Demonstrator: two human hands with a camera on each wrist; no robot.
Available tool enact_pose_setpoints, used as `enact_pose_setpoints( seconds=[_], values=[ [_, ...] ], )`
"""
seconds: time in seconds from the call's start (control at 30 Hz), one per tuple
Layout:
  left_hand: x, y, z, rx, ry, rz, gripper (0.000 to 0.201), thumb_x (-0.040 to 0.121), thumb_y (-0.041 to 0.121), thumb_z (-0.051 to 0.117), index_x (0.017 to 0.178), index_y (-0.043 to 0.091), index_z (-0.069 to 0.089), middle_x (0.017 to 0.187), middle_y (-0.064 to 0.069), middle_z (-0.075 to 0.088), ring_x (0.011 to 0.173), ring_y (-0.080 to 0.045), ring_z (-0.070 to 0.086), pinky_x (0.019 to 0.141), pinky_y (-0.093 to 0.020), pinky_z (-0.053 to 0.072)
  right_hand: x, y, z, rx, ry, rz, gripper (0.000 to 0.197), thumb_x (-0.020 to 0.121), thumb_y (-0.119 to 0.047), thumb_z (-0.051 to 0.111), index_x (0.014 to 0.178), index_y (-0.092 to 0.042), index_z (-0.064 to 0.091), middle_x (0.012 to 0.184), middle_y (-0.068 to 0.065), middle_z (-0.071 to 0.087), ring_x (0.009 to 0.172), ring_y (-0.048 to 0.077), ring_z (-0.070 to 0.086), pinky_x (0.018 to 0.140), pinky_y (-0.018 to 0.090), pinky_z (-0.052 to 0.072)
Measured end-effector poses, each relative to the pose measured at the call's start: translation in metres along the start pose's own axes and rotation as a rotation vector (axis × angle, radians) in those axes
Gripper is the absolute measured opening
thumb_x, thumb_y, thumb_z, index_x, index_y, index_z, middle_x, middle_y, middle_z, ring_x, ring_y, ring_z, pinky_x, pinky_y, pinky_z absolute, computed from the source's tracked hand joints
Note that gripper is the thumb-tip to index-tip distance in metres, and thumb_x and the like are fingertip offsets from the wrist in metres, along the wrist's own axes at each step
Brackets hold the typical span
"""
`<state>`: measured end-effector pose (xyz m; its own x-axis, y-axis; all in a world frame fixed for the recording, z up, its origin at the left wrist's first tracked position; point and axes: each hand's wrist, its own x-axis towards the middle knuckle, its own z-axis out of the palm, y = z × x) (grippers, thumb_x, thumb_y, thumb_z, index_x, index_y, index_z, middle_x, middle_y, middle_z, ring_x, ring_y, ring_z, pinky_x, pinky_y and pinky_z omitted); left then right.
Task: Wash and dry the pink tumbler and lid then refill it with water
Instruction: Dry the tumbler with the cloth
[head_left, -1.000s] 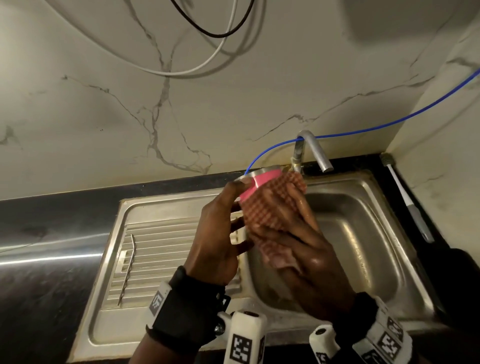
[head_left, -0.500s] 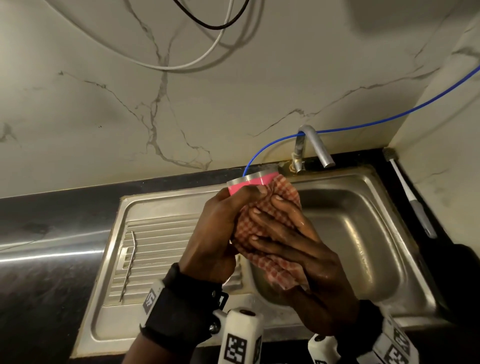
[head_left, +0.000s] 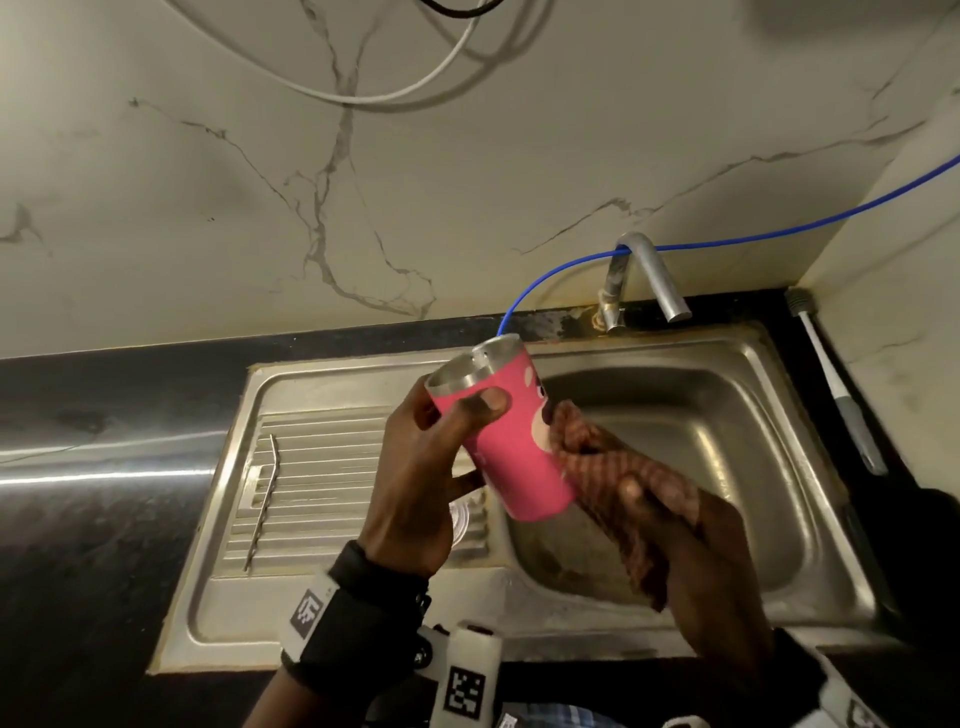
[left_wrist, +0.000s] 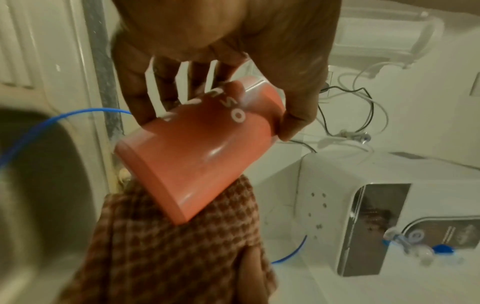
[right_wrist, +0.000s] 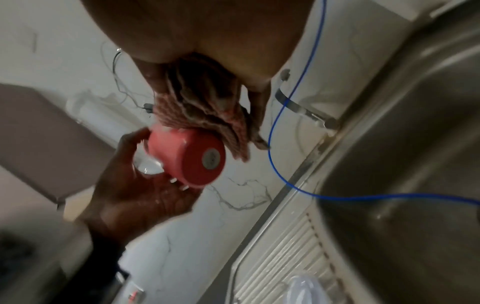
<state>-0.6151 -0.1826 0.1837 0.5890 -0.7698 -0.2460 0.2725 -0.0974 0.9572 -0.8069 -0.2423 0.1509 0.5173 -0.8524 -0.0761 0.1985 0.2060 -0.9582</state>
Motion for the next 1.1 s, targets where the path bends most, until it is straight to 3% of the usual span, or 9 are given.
enact_pose_setpoints(
  seconds=[0.07,0.17,0.33,0.47,0.57,0.63,0.83,0.97,1.1],
  values=[
    [-0.005,-0.012,-0.005,0.121,-0.032,0.139,0.058,0.068,0.03,0.087,0.123,0.026,0.071,0.117,0.003,0.079,0.107,-0.016,0.075,0.081,-0.034,0.064,0.013,-0.008,0.001,0.108,0.184,0.129,0.026,0.099,-0.017,0.057,0.1,-0.012,0.082,0.107,0.009,0.079,0.098,0.021,0.077,0.089,0.04,0.062],
    [-0.012,-0.028,-0.014,0.483,-0.096,0.32,0.073,0.066,0.028,0.098,0.131,0.024,0.065,0.125,0.01,0.073,0.119,-0.012,0.068,0.093,-0.028,0.057,0.03,-0.032,-0.005,0.154,0.326,0.143,0.025,0.103,-0.026,0.056,0.108,-0.011,0.075,0.114,0.01,0.077,0.096,0.02,0.077,0.077,0.041,0.064],
    [-0.02,-0.042,-0.018,0.704,-0.148,0.529,0.08,0.059,0.031,0.099,0.13,0.019,0.062,0.123,0.003,0.067,0.113,-0.015,0.067,0.089,-0.031,0.054,0.029,-0.061,0.004,0.035,-0.076,-0.206,0.025,0.103,-0.023,0.052,0.113,-0.013,0.073,0.117,0.008,0.076,0.116,0.027,0.07,0.096,0.045,0.058],
    [-0.021,-0.041,-0.018,0.692,-0.162,0.608,0.077,0.061,0.033,0.096,0.129,0.012,0.067,0.12,-0.001,0.065,0.11,-0.018,0.067,0.089,-0.029,0.054,0.013,-0.058,0.003,-0.686,-0.41,-0.312,0.023,0.104,-0.023,0.059,0.116,-0.037,0.072,0.117,-0.024,0.072,0.113,-0.004,0.066,0.097,0.019,0.051],
    [-0.02,-0.041,-0.02,0.792,-0.161,0.639,0.083,0.059,0.036,0.098,0.132,0.01,0.067,0.121,-0.003,0.063,0.109,-0.019,0.066,0.088,-0.028,0.053,0.008,-0.046,-0.001,-1.155,-0.587,-0.331,0.037,0.103,-0.047,0.044,0.136,-0.039,0.058,0.136,-0.017,0.064,0.138,0.008,0.052,0.123,0.045,0.028],
    [-0.022,-0.044,-0.02,0.845,-0.177,0.662,0.084,0.061,0.04,0.098,0.132,0.008,0.067,0.125,-0.006,0.062,0.111,-0.02,0.065,0.089,-0.031,0.055,0.008,-0.04,0.001,-1.307,-0.643,-0.276,0.052,0.1,-0.059,0.036,0.143,-0.035,0.05,0.139,-0.009,0.064,0.139,0.014,0.051,0.123,0.061,0.018],
    [-0.028,-0.058,-0.018,0.901,-0.256,0.767,0.082,0.065,0.044,0.096,0.133,0.01,0.066,0.127,-0.013,0.063,0.109,-0.032,0.068,0.081,-0.046,0.06,0.015,-0.042,-0.002,-1.517,-0.974,-0.223,0.07,0.081,-0.046,0.052,0.149,-0.04,0.039,0.144,-0.015,0.056,0.144,0.012,0.041,0.124,0.059,0.015],
    [-0.028,-0.06,-0.013,0.954,-0.273,0.825,0.081,0.063,0.045,0.097,0.127,0.002,0.072,0.126,-0.014,0.068,0.108,-0.033,0.07,0.083,-0.045,0.06,0.019,-0.034,0.001,-1.676,-0.972,-0.393,0.058,0.068,-0.036,0.058,0.125,-0.026,0.057,0.113,-0.006,0.072,0.117,0.021,0.066,0.115,0.07,0.029],
    [-0.024,-0.063,-0.014,1.022,-0.29,0.84,0.085,0.061,0.046,0.096,0.129,0.0,0.071,0.129,-0.017,0.068,0.112,-0.036,0.068,0.09,-0.041,0.058,0.027,-0.03,0.01,-1.647,-1.058,-0.144,0.056,0.078,-0.029,0.059,0.133,-0.026,0.051,0.135,-0.005,0.058,0.139,0.019,0.043,0.126,0.058,0.005]
  ],
)
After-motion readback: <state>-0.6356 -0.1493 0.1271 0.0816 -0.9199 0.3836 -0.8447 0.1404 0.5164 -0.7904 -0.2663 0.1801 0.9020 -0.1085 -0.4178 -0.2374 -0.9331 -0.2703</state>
